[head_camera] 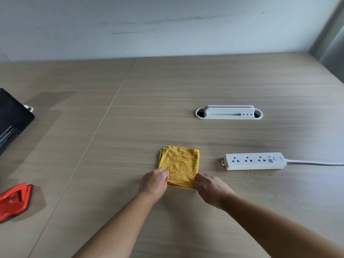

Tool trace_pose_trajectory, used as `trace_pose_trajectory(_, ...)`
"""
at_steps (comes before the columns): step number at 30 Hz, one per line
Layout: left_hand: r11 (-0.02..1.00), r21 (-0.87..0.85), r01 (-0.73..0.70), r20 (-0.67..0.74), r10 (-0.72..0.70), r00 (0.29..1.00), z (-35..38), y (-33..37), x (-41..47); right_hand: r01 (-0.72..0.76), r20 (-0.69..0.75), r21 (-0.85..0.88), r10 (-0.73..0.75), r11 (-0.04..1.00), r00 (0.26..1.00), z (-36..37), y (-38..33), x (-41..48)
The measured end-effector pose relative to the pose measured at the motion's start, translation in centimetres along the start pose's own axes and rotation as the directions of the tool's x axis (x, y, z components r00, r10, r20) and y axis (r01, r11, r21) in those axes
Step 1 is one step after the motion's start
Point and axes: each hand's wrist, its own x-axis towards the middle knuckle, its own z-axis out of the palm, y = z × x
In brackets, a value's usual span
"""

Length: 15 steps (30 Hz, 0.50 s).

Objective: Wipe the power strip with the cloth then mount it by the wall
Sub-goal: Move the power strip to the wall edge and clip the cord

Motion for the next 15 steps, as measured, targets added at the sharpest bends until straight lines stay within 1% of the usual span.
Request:
trace_pose_trajectory(2,1.000,0.013,-0.008,0.008,0.008,1.000,0.1,0.0,-0.3,0.046,0.018,-0.054,-0.046,0.997,0.999,0.4,0.2,-0.1)
trace_pose_trajectory(4,1.000,0.026,-0.013,0.031,0.012,0.999,0.1,0.0,-0.7,0.063,0.048,-0.067,-0.060,0.996,0.997,0.7,0.6,-0.1)
trace_pose_trajectory(7,0.998,0.058,-0.008,0.049,0.005,0.999,-0.2,0.1,-0.7,0.042,0.098,-0.056,-0.037,0.998,0.995,1.3,1.3,-0.5)
trace_pose_trajectory(10,0.996,0.093,-0.005,0.051,0.000,0.999,-1.1,0.6,0.2,0.000,0.105,0.009,-0.001,1.000,0.995,0.6,2.4,-1.8)
trace_pose_trajectory(11,0.996,0.093,-0.010,0.039,0.007,0.999,-1.4,1.0,0.7,-0.008,0.062,0.022,0.007,1.000,0.998,-0.1,3.0,-2.5)
trace_pose_trajectory(12,0.996,0.087,-0.022,0.015,0.021,1.000,-1.8,1.6,1.3,-0.027,-0.020,0.025,0.028,0.999,0.999,-1.0,3.7,-3.2)
trace_pose_trajectory(13,0.996,0.079,-0.039,-0.018,0.040,0.999,-2.2,2.3,1.9,-0.073,-0.133,0.043,0.078,0.996,0.988,-1.9,4.6,-3.8)
trace_pose_trajectory(14,0.996,0.066,-0.062,-0.053,0.065,0.996,-2.6,3.4,2.6,-0.149,-0.231,0.085,0.165,0.985,0.959,-2.9,5.7,-4.6)
trace_pose_trajectory(15,0.995,0.048,-0.086,-0.083,0.090,0.993,-2.9,4.8,3.4,-0.229,-0.297,0.133,0.259,0.964,0.919,-3.8,6.9,-5.4)
